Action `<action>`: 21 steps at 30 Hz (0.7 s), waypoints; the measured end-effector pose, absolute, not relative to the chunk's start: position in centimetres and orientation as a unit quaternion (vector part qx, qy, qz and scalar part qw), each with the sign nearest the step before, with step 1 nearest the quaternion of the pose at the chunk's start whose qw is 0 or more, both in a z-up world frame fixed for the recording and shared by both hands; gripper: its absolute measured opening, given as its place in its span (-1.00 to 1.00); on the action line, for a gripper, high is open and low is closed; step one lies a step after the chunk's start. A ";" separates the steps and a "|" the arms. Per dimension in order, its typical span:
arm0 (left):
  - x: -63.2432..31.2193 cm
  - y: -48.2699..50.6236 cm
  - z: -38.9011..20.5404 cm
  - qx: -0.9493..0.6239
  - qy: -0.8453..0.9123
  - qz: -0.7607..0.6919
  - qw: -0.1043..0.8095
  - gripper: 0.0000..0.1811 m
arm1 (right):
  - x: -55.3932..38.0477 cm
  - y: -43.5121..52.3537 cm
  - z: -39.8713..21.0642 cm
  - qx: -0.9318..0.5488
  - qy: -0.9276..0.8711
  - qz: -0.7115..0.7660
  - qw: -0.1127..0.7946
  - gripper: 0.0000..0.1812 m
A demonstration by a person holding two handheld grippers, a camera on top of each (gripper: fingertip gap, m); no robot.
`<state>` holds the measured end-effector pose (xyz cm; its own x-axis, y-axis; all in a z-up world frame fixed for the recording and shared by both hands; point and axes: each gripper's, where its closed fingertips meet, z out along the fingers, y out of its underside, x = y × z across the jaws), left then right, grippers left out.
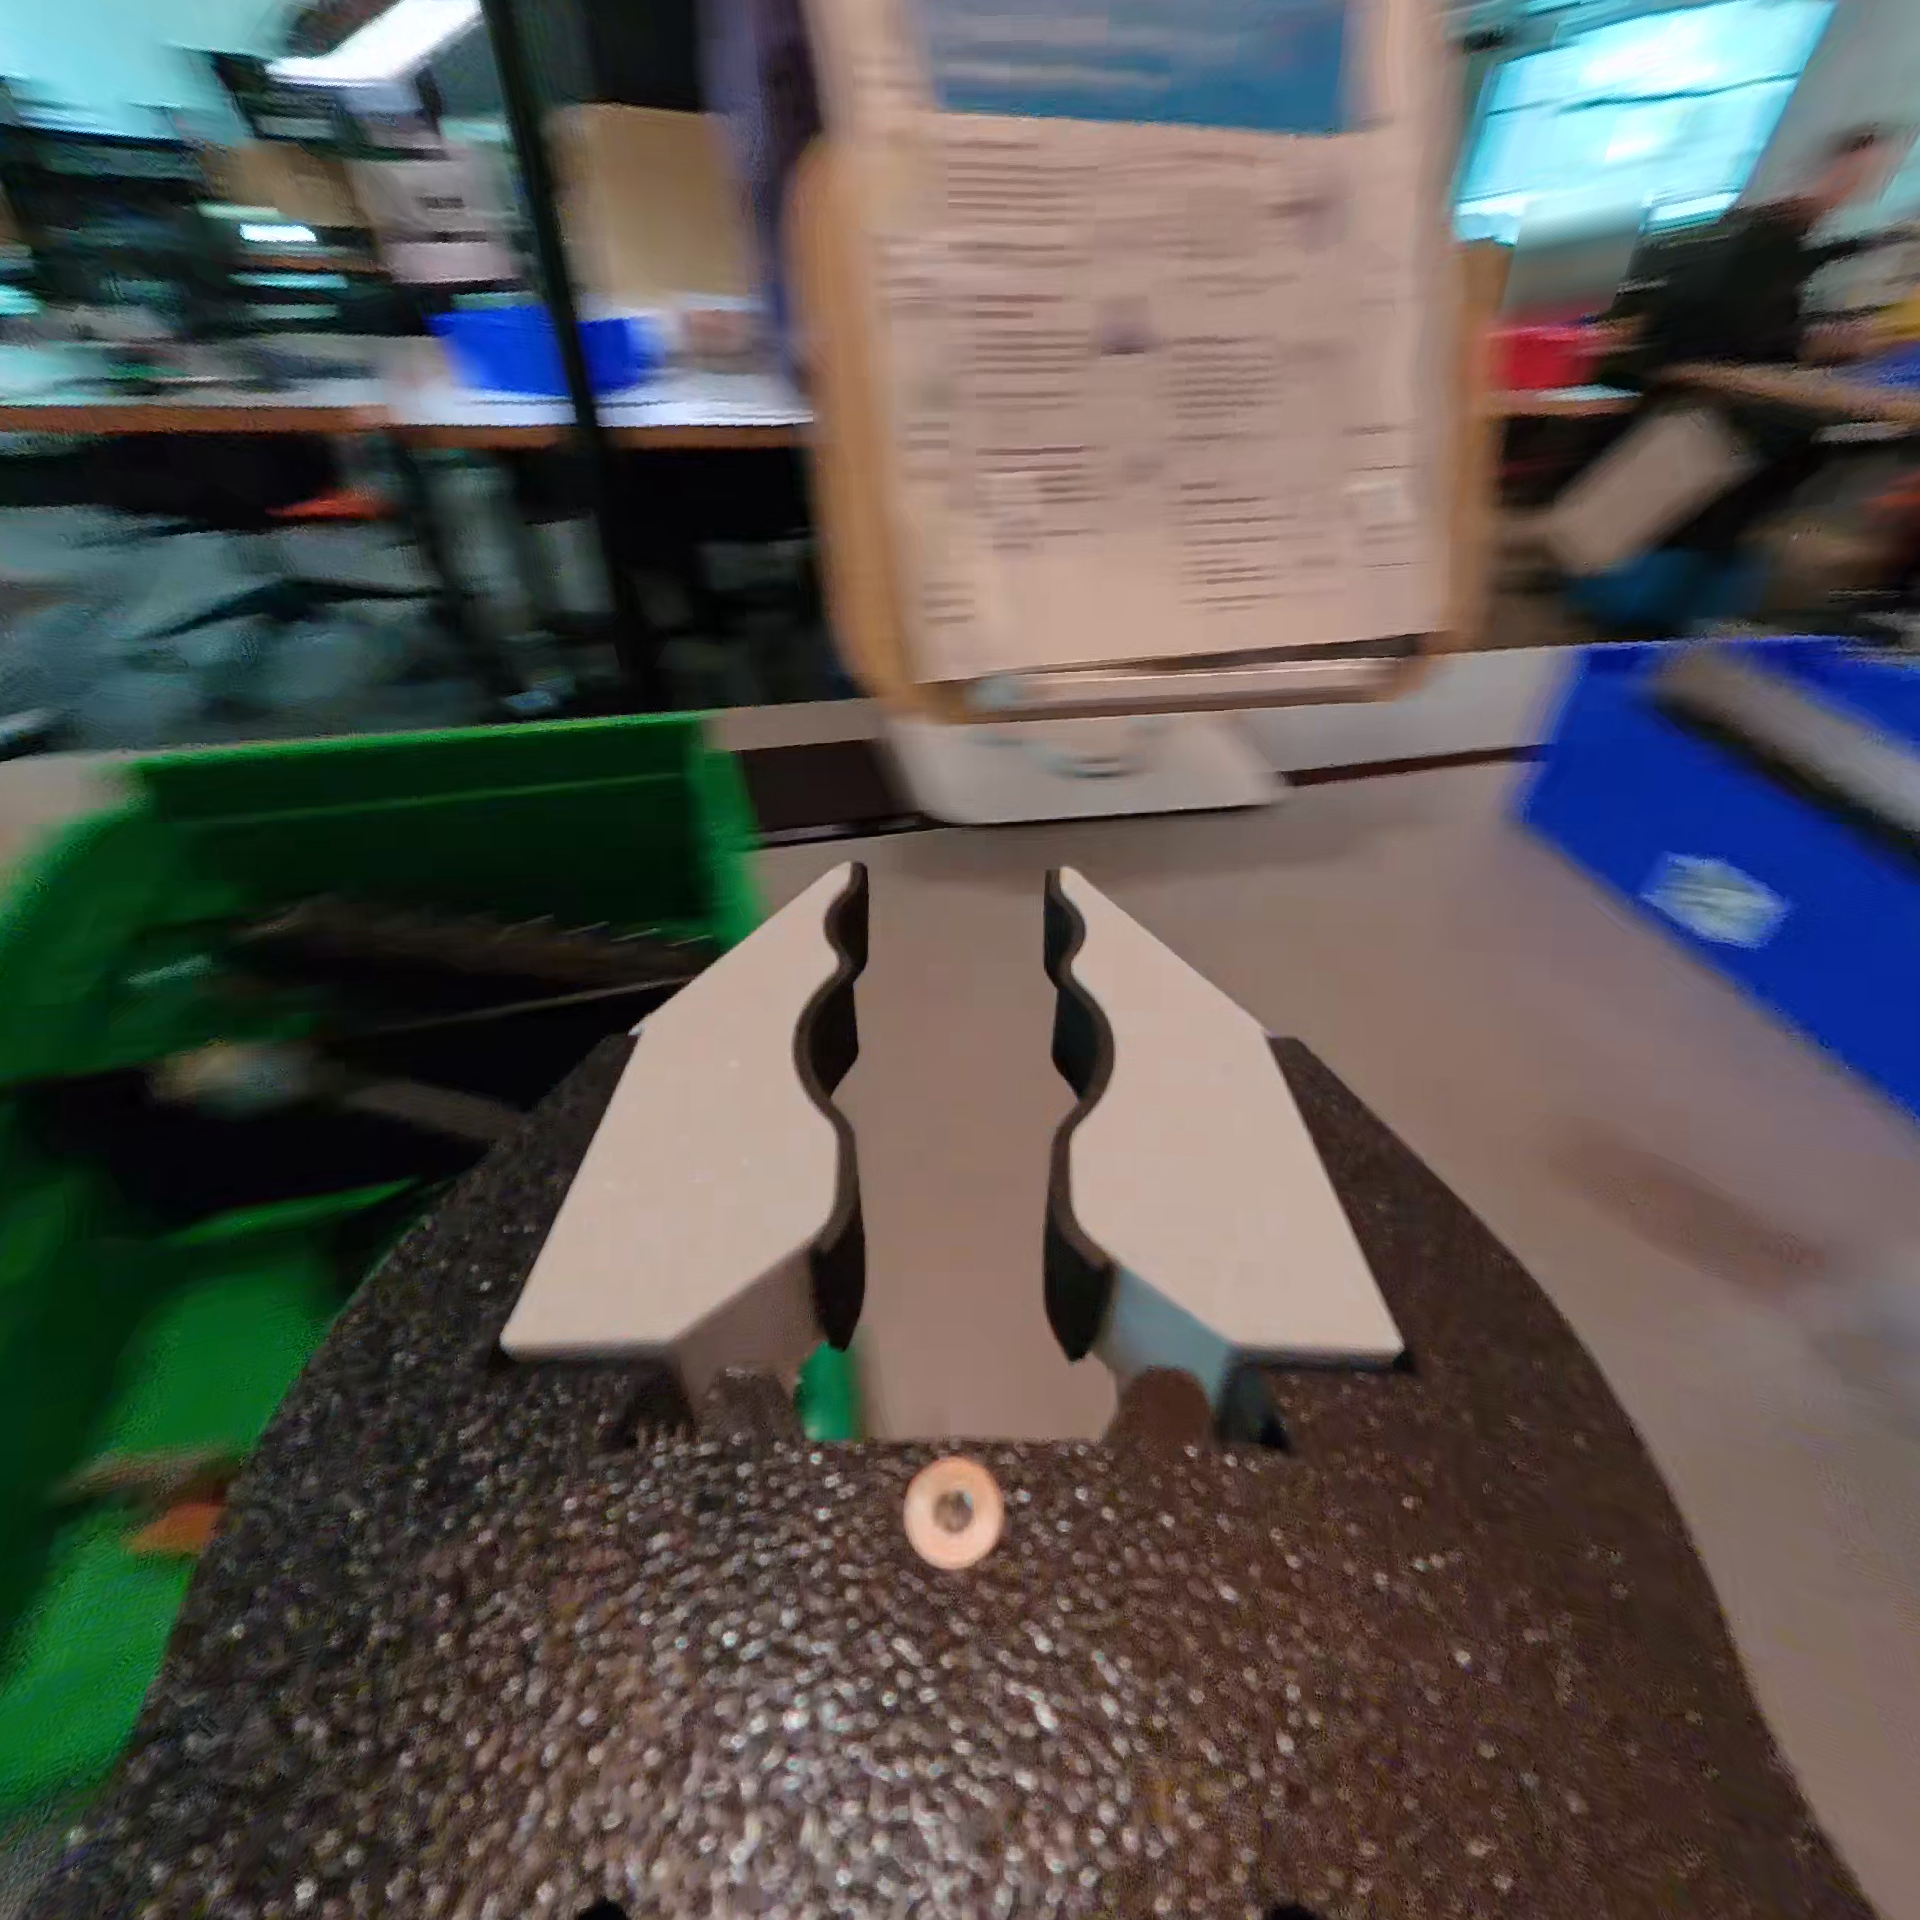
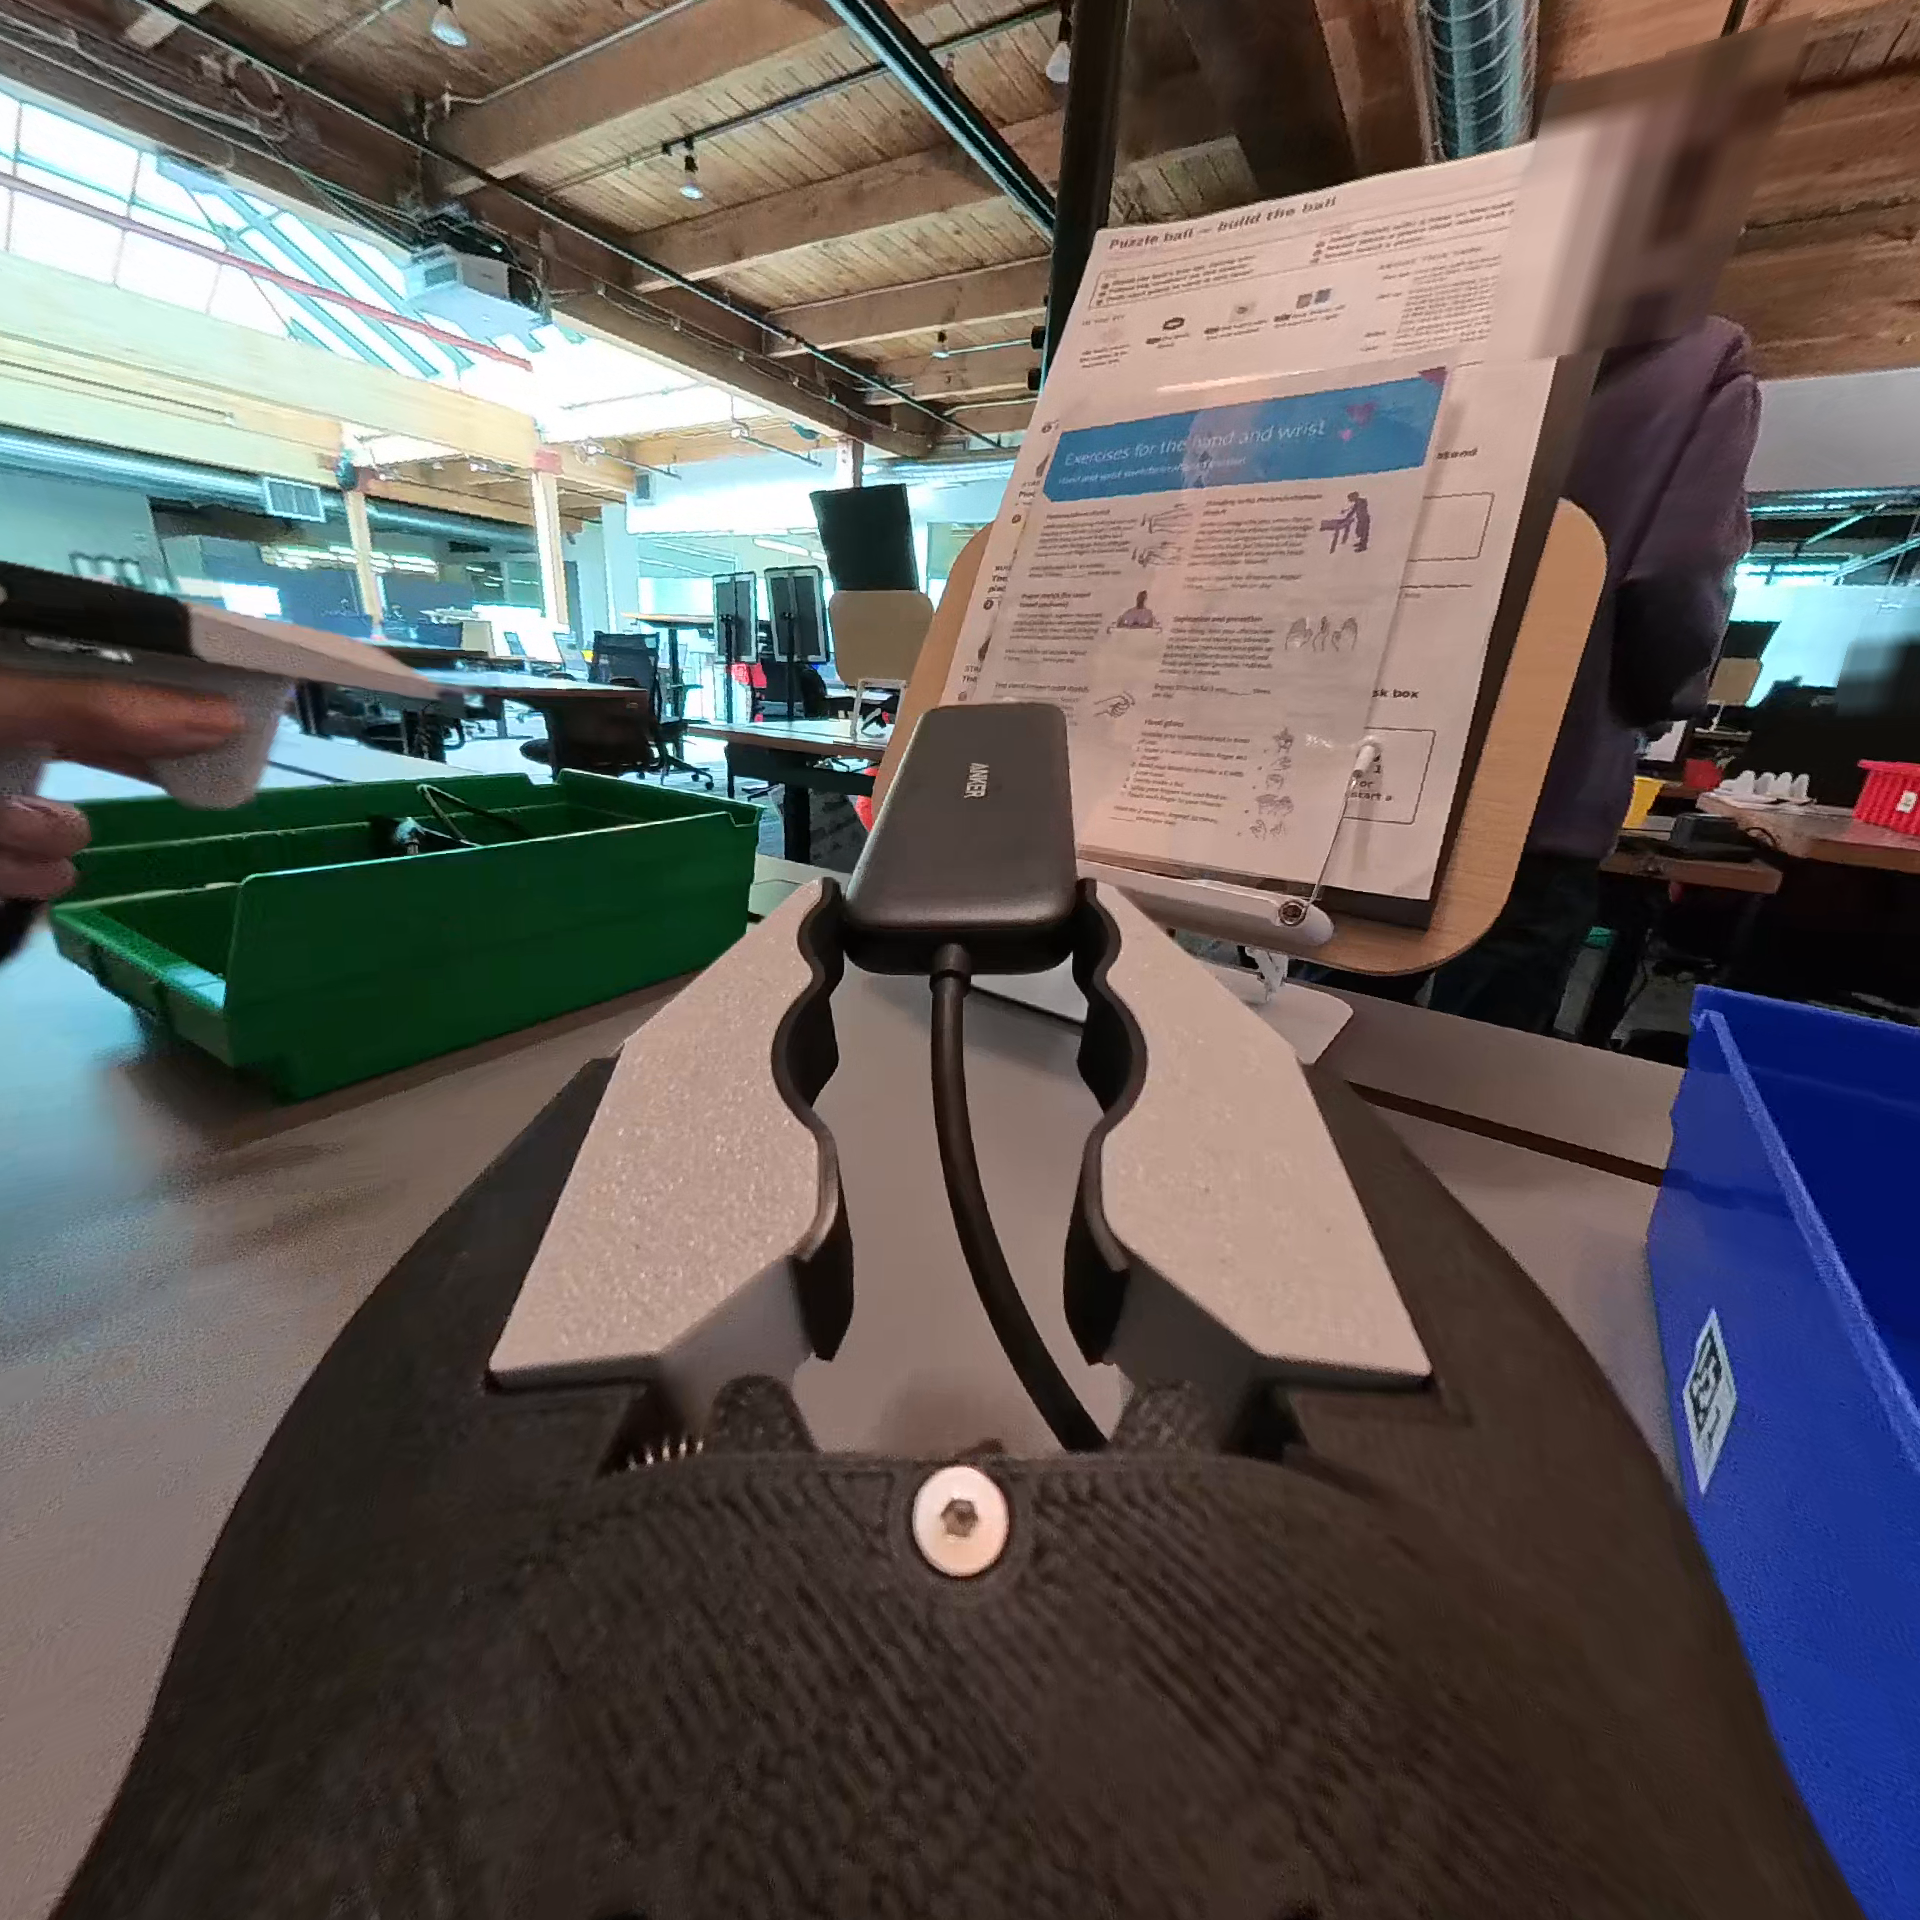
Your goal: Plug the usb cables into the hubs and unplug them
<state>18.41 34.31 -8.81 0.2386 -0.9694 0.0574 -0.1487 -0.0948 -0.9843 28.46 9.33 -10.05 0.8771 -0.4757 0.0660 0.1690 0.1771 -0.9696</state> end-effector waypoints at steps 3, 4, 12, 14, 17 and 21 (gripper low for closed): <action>15.5 41.7 -11.8 -0.701 0.400 -0.354 0.473 -0.61 | 28.4 9.7 -10.4 -0.611 0.126 -0.207 0.754 -0.52; 15.2 43.3 -13.6 -0.729 0.394 -0.344 0.441 -0.50 | 28.4 9.8 -10.6 -0.614 0.125 -0.206 0.752 -0.52; 15.9 48.4 -19.8 -0.813 0.320 -0.365 0.323 -0.11 | 28.1 9.9 -10.3 -0.614 0.118 -0.205 0.753 -0.52; 16.8 47.9 -19.6 -0.806 0.326 -0.387 0.307 -0.20 | 28.0 10.0 -10.3 -0.612 0.119 -0.199 0.756 -0.52; 17.2 48.1 -20.0 -0.807 0.345 -0.363 0.313 -0.44 | 28.1 10.2 -10.8 -0.619 0.121 -0.197 0.751 -0.52; 17.6 47.6 -19.5 -0.790 0.359 -0.379 0.323 -0.74 | 28.2 10.4 -11.1 -0.623 0.121 -0.194 0.748 -0.51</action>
